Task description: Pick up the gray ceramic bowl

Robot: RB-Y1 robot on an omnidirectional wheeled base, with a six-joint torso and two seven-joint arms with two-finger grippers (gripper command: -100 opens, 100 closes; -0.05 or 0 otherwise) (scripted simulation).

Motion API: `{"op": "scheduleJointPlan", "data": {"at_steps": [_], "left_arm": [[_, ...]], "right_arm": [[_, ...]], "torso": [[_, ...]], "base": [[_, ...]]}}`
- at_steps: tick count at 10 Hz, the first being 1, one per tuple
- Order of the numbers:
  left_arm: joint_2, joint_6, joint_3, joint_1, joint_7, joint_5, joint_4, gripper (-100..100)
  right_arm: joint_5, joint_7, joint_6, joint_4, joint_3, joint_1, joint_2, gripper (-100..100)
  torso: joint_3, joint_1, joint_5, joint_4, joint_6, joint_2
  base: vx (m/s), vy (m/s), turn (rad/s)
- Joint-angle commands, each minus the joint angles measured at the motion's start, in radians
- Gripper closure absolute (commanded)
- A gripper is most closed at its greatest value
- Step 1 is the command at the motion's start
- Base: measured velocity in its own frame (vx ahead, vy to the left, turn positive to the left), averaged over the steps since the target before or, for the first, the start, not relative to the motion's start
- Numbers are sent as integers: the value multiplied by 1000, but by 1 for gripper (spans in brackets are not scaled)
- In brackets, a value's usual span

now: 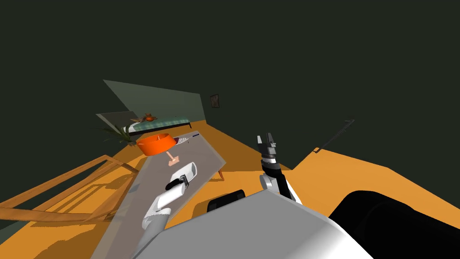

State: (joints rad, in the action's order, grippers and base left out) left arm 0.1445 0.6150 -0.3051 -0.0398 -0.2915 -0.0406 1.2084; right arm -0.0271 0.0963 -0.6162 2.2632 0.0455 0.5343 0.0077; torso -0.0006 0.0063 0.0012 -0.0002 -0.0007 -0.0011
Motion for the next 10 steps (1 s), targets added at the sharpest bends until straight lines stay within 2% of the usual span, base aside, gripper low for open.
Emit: {"op": "scheduleJointPlan", "data": {"at_steps": [1, 3, 5, 6, 7, 8, 10], "left_arm": [[-4, 24, -14, -14, 0, 0, -40, -100], [-9, 53, -27, -18, 2, -6, -83, -100], [-14, 58, -26, -13, -1, 0, -64, -100], [-13, 60, -26, -13, 0, 0, -66, 0], [-24, 34, -14, -56, 35, -6, -115, -100], [-24, 34, -14, -56, 35, -6, -127, -100], [-44, -18, 9, -142, 99, -18, -219, -100]], "right_arm": [[0, 0, 0, 0, 0, 0, 0, 0], [0, 0, 0, 0, 0, 0, 0, 0], [0, 0, 0, 0, 0, 0, 0, 0], [0, 0, 0, 0, 0, 0, 0, 0], [0, 0, 0, 0, 0, 0, 0, 0], [0, 0, 0, 0, 0, 0, 0, 0], [0, 0, 0, 0, 0, 0, 0, 0]], "torso": [[0, 0, 0, 0, 0, 0], [-1, -1, 0, 0, 0, -1], [-1, -3, -1, 0, 0, -1], [0, -5, -1, 0, 0, -1], [0, -6, -1, 0, 0, 0], [-1, -6, -1, 0, -1, -1], [-2, -7, -1, -1, -1, -4]], "base": [[15, 78, -81], [33, 67, -73], [19, 35, -15], [0, 0, 0], [27, 8, 326], [39, -5, 231], [65, -15, 395]]}}
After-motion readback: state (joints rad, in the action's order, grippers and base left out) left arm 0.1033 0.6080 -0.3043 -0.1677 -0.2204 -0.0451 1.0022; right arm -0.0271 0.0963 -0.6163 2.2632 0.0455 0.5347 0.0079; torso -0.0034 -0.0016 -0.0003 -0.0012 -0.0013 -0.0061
